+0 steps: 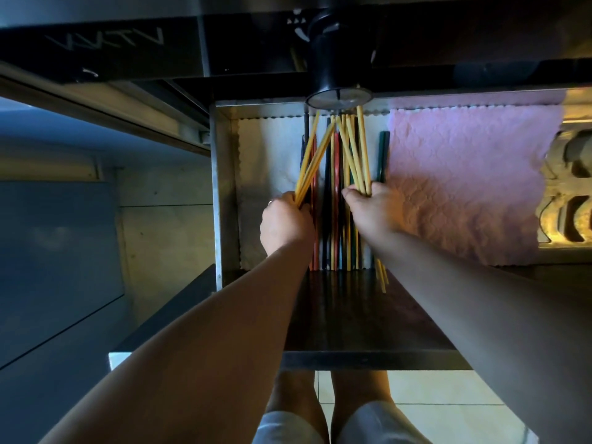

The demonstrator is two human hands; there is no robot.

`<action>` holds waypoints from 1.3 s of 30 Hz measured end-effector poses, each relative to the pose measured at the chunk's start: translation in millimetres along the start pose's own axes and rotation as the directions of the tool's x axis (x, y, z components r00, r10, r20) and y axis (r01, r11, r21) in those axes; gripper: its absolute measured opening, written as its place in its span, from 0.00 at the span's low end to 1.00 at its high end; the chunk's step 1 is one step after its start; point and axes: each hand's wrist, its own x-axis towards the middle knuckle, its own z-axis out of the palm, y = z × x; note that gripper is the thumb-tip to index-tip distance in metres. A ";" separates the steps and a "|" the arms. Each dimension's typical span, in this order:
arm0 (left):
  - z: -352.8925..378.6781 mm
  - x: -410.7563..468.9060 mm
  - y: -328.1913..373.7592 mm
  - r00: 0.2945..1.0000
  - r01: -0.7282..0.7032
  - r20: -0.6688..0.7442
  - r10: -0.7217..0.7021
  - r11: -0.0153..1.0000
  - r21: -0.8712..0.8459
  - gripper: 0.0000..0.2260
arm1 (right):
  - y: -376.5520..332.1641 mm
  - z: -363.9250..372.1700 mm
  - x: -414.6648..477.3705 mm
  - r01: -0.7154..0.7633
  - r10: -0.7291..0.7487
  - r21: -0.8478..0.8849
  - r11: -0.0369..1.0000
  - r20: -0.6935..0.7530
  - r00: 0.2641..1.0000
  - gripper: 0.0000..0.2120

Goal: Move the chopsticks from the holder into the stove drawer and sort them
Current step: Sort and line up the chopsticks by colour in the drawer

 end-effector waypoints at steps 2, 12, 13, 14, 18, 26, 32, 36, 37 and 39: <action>1.7 -0.1 -0.1 0.999 -0.042 0.008 0.041 0.998 0.043 0.06 | -0.6 1.0 0.0 0.006 -0.006 -0.006 1.000 -0.005 1.000 0.09; -2.7 13.0 14.9 0.997 -0.004 0.078 -0.003 0.997 0.081 0.09 | -3.5 0.6 -5.5 0.044 -0.044 -0.004 0.999 -0.036 0.998 0.13; -3.3 13.2 16.4 0.996 0.008 0.083 -0.014 0.997 0.072 0.09 | -5.1 -0.9 -6.6 0.036 -0.035 0.010 0.999 -0.033 0.999 0.13; -3.6 13.2 17.7 0.996 0.017 0.086 -0.023 0.998 0.064 0.08 | -5.9 -2.1 -7.3 0.030 -0.029 0.024 0.999 -0.035 0.999 0.12; -2.3 13.6 20.7 0.992 0.032 0.122 -0.035 0.999 0.029 0.07 | -4.7 -3.7 -7.7 0.023 -0.023 0.064 0.998 -0.003 1.000 0.07; 0.2 13.1 15.5 0.994 0.033 0.108 -0.031 0.999 -0.017 0.08 | -0.8 -11.9 -7.5 -0.013 0.010 0.078 0.997 0.031 0.999 0.17; -1.9 11.3 2.7 1.000 0.015 0.009 -0.014 0.997 -0.074 0.08 | -1.9 -13.8 -7.1 -0.022 0.018 0.088 0.996 0.037 0.999 0.10; -0.5 8.4 -4.2 0.999 -0.045 0.022 0.046 0.998 -0.041 0.06 | -0.2 -10.7 -3.7 -0.038 0.034 0.123 0.992 0.033 0.999 0.12; -0.3 7.3 -3.9 0.998 -0.047 0.034 0.048 0.998 -0.041 0.08 | -0.4 -11.2 -4.4 -0.045 0.041 0.120 0.992 0.034 0.999 0.11; 0.6 6.1 -2.3 0.998 -0.050 0.031 0.052 0.997 -0.054 0.10 | -0.8 -13.7 -6.1 -0.035 0.031 0.109 0.993 0.037 0.999 0.08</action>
